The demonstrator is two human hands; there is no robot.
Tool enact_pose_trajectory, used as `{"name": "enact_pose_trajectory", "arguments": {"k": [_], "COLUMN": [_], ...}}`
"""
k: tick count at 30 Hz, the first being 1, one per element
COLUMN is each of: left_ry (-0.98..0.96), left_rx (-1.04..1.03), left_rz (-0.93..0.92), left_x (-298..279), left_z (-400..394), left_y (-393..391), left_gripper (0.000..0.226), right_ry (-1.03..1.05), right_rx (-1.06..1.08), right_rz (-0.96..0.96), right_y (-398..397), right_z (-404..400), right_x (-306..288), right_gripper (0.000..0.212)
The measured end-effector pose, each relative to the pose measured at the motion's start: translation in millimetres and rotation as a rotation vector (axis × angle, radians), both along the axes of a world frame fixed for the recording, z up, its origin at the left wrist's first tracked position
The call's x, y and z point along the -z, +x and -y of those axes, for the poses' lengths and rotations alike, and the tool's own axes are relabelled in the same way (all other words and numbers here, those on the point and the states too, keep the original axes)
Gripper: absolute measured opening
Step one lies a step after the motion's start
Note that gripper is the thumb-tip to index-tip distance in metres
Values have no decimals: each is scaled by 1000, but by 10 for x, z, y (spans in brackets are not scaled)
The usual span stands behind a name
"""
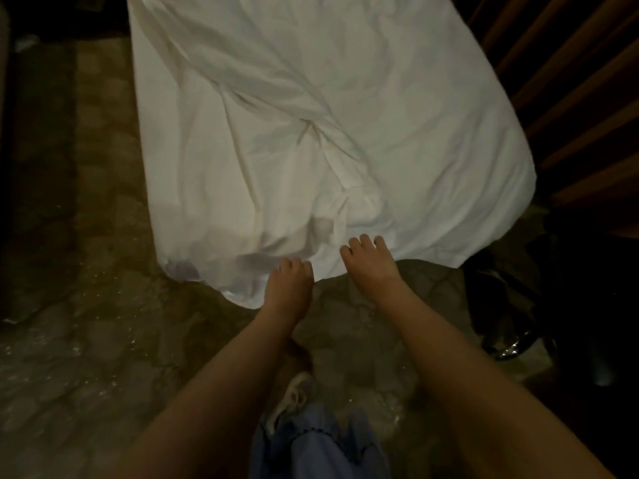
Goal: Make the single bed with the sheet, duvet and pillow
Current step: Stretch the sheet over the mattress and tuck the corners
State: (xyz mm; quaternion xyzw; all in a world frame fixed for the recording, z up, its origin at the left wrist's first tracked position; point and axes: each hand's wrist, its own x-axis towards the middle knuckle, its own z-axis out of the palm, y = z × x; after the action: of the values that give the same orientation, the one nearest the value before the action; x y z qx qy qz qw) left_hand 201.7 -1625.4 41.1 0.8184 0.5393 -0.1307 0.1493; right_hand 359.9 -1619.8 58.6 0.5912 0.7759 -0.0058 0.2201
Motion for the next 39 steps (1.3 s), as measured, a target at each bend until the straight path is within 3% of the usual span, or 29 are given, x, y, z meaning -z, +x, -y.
{"name": "enact_pose_trajectory", "arguments": {"k": [4, 8, 12, 15, 19, 21, 24, 27, 30, 32, 36, 39], "left_ry": [215, 180, 215, 135, -70, -104, -103, -123, -64, 18, 106, 97], "left_rx": [20, 58, 89, 171, 48, 52, 12, -77, -180, -138, -106, -94], "left_rz": [-28, -72, -65, -102, -175, -244, -322, -348, -220, -138, -11, 58], "left_x": [134, 297, 418, 459, 778, 976, 1147, 1231, 1242, 1252, 1055, 860], "left_z": [-325, -614, -1143, -1544, -1635, -1570, -1485, -1499, -1642, -1733, -1811, -1760], "left_y": [265, 597, 946, 1174, 1375, 1421, 1425, 1469, 1525, 1538, 1672, 1922], "left_gripper": [48, 65, 69, 76, 101, 110, 100, 87, 84, 61, 48, 44], "right_ry": [0, -40, -170, -185, -258, -174, -159, -69, -37, -1, 67, 90], "right_rx": [31, 141, 10, -58, -56, -70, -85, -247, -359, -355, -351, -312], "right_rz": [2, 12, 21, -35, 14, 67, 99, -11, -121, -226, -399, -418], "right_y": [233, 472, 800, 889, 900, 958, 1083, 1139, 1165, 1227, 1422, 1678], "right_z": [-111, -285, -747, -1096, -1282, -1378, -1606, -1829, -1972, -2016, -2046, -1959], "right_x": [140, 243, 495, 689, 966, 1179, 1455, 1626, 1642, 1606, 1351, 1147], "right_gripper": [54, 59, 60, 62, 81, 89, 106, 78, 47, 31, 16, 12]}}
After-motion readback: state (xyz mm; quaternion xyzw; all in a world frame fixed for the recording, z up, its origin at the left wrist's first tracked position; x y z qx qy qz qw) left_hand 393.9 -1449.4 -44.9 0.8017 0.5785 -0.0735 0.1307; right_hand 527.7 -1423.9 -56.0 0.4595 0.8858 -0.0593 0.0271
